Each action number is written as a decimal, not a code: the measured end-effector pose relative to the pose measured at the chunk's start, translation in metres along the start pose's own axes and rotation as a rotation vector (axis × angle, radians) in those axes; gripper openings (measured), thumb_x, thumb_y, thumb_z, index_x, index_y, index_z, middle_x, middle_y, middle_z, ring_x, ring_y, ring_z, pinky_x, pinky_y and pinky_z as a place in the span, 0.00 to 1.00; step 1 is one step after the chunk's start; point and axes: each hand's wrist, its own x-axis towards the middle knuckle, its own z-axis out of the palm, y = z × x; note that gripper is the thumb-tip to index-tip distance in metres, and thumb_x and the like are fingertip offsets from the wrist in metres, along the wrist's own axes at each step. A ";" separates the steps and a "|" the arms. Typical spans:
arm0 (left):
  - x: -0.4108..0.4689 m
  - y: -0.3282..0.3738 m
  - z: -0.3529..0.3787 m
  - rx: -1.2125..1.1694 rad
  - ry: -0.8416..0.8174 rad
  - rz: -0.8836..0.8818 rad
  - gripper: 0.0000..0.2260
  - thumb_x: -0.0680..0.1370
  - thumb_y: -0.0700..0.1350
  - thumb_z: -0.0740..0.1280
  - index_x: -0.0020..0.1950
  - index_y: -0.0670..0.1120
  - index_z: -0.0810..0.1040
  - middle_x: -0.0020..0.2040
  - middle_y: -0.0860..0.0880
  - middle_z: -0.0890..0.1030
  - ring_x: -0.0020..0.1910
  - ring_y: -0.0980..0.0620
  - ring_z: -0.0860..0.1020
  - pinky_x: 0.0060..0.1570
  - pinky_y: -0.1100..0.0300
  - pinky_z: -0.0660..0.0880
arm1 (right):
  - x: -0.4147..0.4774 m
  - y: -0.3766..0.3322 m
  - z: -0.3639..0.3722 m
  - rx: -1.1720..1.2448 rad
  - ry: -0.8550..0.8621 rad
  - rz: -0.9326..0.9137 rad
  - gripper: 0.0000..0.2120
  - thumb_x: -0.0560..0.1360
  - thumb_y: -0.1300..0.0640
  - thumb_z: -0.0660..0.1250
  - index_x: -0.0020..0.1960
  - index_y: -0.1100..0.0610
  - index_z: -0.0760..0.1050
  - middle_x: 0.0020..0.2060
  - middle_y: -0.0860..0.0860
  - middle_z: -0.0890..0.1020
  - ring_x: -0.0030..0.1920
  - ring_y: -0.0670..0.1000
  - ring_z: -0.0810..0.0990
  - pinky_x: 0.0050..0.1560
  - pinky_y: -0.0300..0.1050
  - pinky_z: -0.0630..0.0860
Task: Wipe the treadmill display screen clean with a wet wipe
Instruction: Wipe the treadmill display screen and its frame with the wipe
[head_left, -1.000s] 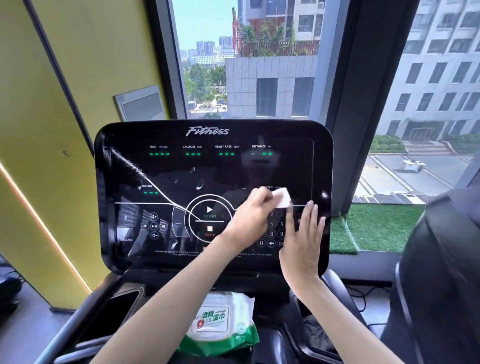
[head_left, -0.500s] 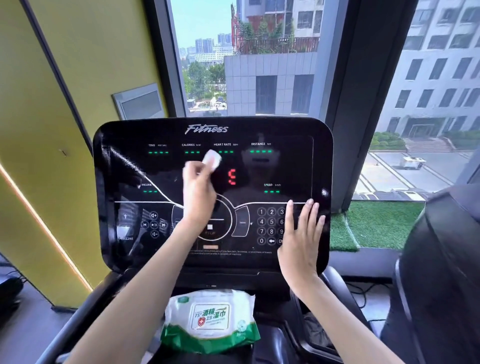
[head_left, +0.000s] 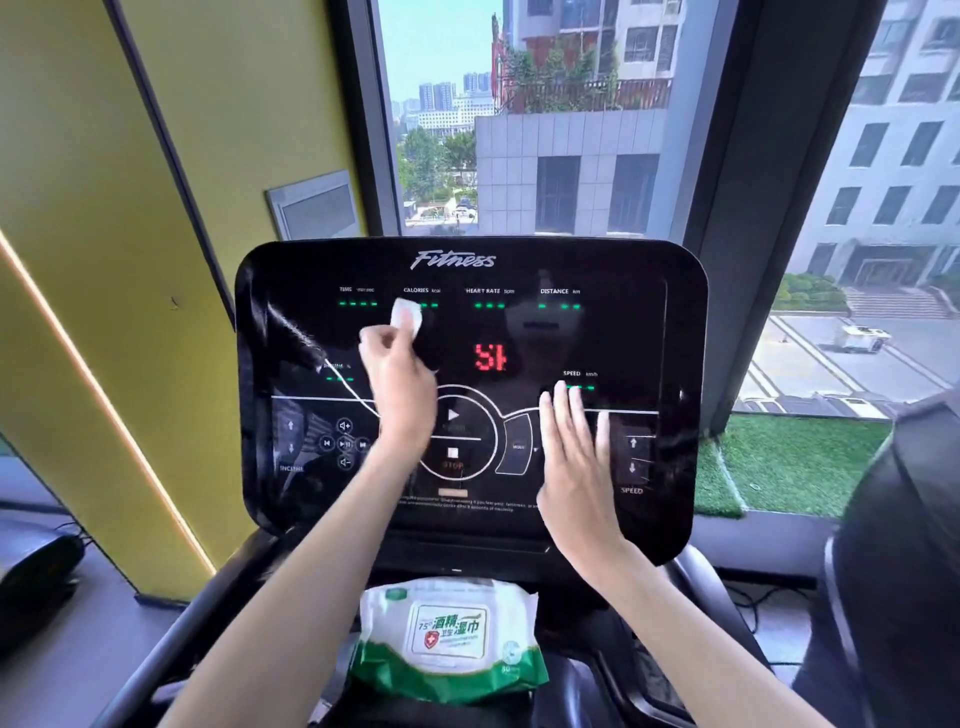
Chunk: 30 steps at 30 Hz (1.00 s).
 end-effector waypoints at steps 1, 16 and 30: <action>-0.008 0.011 0.003 0.026 -0.060 0.064 0.23 0.69 0.23 0.57 0.59 0.39 0.76 0.48 0.43 0.68 0.46 0.44 0.69 0.50 0.52 0.74 | 0.002 -0.004 0.001 0.005 -0.005 -0.018 0.41 0.62 0.77 0.58 0.74 0.64 0.54 0.75 0.59 0.55 0.75 0.56 0.49 0.73 0.57 0.47; -0.023 -0.001 -0.005 0.072 -0.345 0.451 0.20 0.70 0.26 0.59 0.59 0.38 0.75 0.49 0.46 0.68 0.46 0.47 0.70 0.46 0.60 0.72 | 0.012 -0.016 0.013 -0.048 0.020 -0.096 0.32 0.67 0.70 0.44 0.71 0.68 0.60 0.71 0.64 0.64 0.72 0.60 0.60 0.71 0.59 0.51; -0.011 -0.028 -0.023 0.089 -0.293 0.376 0.21 0.71 0.26 0.61 0.61 0.40 0.75 0.49 0.44 0.71 0.46 0.46 0.72 0.42 0.53 0.77 | 0.012 -0.024 0.017 -0.095 0.061 -0.090 0.30 0.68 0.71 0.43 0.70 0.70 0.60 0.70 0.67 0.63 0.72 0.65 0.58 0.71 0.62 0.51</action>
